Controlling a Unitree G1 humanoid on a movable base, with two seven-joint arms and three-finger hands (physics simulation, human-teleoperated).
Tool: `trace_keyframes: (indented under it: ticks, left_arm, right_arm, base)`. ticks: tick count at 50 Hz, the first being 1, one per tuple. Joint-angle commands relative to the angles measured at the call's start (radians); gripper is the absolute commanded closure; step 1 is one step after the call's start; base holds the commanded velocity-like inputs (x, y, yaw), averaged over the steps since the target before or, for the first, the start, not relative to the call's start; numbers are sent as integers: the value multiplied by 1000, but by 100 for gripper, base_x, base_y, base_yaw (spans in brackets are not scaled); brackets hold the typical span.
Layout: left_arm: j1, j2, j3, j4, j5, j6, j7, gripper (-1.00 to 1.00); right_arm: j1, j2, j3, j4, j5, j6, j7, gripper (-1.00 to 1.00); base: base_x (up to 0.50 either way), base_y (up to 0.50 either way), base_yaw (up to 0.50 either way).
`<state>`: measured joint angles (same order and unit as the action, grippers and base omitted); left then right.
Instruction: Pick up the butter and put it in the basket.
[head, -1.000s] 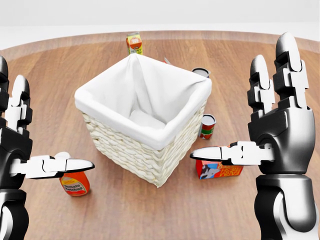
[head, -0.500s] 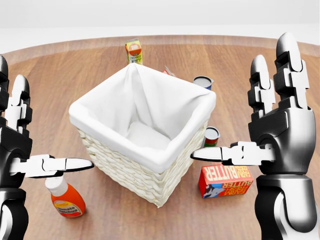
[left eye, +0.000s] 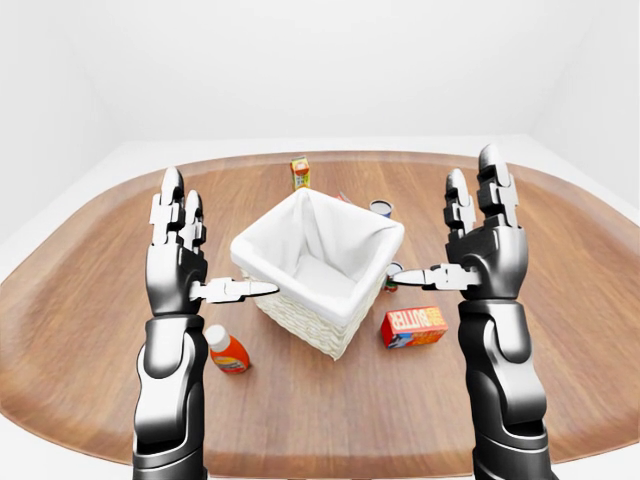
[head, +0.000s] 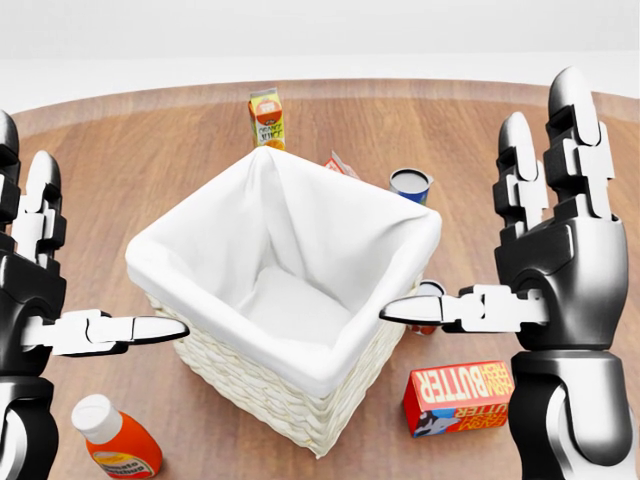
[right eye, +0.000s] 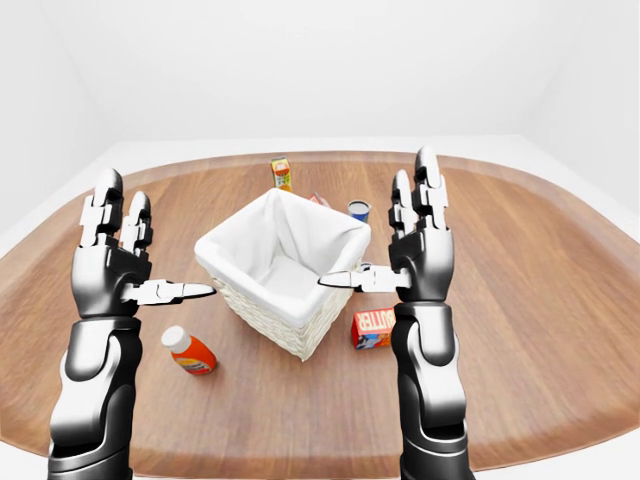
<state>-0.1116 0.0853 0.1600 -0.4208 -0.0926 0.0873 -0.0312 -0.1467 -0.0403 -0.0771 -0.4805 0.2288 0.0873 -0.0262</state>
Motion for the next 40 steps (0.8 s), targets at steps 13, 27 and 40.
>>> trace_keyframes:
  ticks: [13,27,40]
  left_arm:
    - [7,-4,-4,-11,3,0,5,-100]
    - [0,-3,-4,-15,2,0,9,-100]
    - [12,-6,-1,-10,1,0,8,-100]
  right_arm:
    - [-17,-24,-4,49,-54,0,41,-100]
    - [-23,-207,-104,367,-453,-175,450,-100]
    - [64,-196,-127,342,-584,-175,668,-100]
  base:
    - [0,0,0]
    - [0,0,0]
    - [0,0,0]
